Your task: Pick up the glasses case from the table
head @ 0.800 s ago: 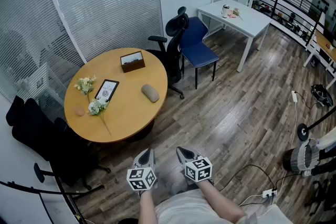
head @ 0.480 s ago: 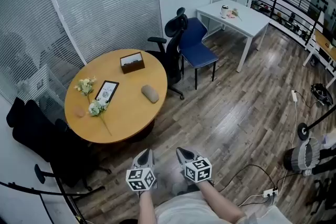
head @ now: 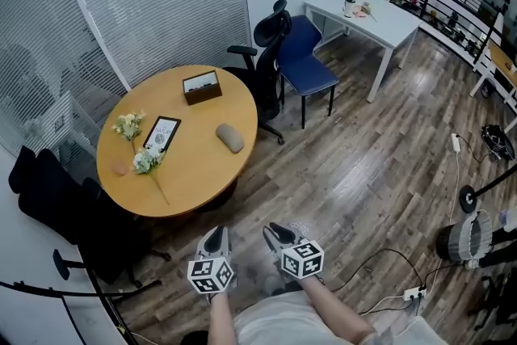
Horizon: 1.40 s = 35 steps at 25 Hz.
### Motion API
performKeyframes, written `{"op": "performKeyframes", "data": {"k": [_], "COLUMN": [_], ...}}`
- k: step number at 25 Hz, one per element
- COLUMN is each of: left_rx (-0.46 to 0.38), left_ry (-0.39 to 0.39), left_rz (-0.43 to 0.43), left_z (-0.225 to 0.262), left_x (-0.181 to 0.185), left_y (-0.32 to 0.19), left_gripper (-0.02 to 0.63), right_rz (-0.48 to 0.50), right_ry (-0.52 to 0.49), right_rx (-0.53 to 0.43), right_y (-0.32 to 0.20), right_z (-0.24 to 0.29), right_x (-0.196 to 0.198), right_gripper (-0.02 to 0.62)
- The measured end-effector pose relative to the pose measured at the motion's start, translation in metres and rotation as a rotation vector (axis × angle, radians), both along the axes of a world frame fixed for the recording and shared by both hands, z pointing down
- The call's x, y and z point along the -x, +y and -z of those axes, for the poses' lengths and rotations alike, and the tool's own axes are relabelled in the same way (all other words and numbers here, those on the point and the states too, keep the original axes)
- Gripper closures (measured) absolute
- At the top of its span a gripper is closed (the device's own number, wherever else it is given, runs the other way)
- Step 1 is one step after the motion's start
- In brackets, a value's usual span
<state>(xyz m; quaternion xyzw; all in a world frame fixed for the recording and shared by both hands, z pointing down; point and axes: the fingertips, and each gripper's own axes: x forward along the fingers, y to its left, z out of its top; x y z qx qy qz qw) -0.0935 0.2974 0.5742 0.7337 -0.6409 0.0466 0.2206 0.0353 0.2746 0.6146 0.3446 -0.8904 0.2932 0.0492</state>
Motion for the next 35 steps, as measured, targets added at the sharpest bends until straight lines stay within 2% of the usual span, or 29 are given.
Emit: {"op": "performKeyframes", "data": {"k": [4, 6, 12, 24, 35], "left_rx": [0.017, 0.033, 0.051, 0.042, 0.052], "left_ry": [0.011, 0.017, 0.027, 0.05, 0.062], "left_rz": [-0.012, -0.023, -0.054, -0.083, -0.066], "left_z": [-0.004, -0.009, -0.018, -0.012, -0.018], "left_x": [-0.009, -0.012, -0.023, -0.036, -0.053], "left_y": [-0.018, -0.033, -0.084, -0.202, -0.272], "left_gripper": [0.581, 0.526, 0.471, 0.454, 0.454], "right_rz": [0.003, 0.013, -0.007, 0.008, 0.07], "right_ry": [-0.009, -0.005, 0.005, 0.019, 0.021], "right_rx": [0.021, 0.026, 0.031, 0.012, 0.034], "right_y": [-0.014, -0.026, -0.075, -0.201, -0.28], "right_z": [-0.002, -0.004, -0.007, 0.008, 0.002], "right_x": [-0.003, -0.003, -0.011, -0.017, -0.021], "right_gripper": [0.485, 0.485, 0.485, 0.446, 0.427]}}
